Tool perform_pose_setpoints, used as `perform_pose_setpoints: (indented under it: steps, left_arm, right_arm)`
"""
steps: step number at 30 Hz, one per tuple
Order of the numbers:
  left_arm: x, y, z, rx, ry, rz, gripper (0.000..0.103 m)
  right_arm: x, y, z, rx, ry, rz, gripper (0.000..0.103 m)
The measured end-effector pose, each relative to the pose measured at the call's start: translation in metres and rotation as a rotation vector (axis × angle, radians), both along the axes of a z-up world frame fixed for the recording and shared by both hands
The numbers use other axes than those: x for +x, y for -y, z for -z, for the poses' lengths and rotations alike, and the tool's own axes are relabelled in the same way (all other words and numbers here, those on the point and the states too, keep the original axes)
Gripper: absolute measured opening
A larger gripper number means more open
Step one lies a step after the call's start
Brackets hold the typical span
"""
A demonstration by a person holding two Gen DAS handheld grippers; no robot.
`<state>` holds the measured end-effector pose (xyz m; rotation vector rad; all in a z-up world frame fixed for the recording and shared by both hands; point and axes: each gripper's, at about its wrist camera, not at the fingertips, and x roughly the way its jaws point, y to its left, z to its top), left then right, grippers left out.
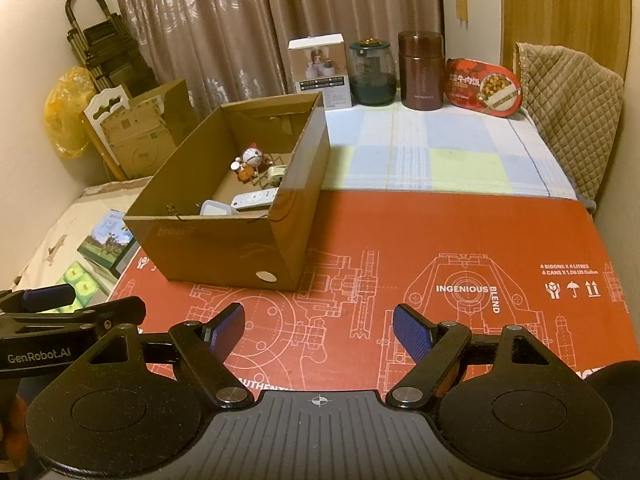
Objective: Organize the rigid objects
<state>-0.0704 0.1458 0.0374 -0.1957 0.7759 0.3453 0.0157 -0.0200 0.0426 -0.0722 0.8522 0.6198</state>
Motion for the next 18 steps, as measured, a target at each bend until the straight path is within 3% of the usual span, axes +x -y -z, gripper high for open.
perform_pose_setpoints:
  steps: [18]
  left_arm:
    - [0.0018, 0.0005, 0.0004, -0.002, 0.000, 0.001, 0.099]
  right_arm:
    - [0.0000, 0.0003, 0.0016, 0.000, -0.004, -0.001, 0.078]
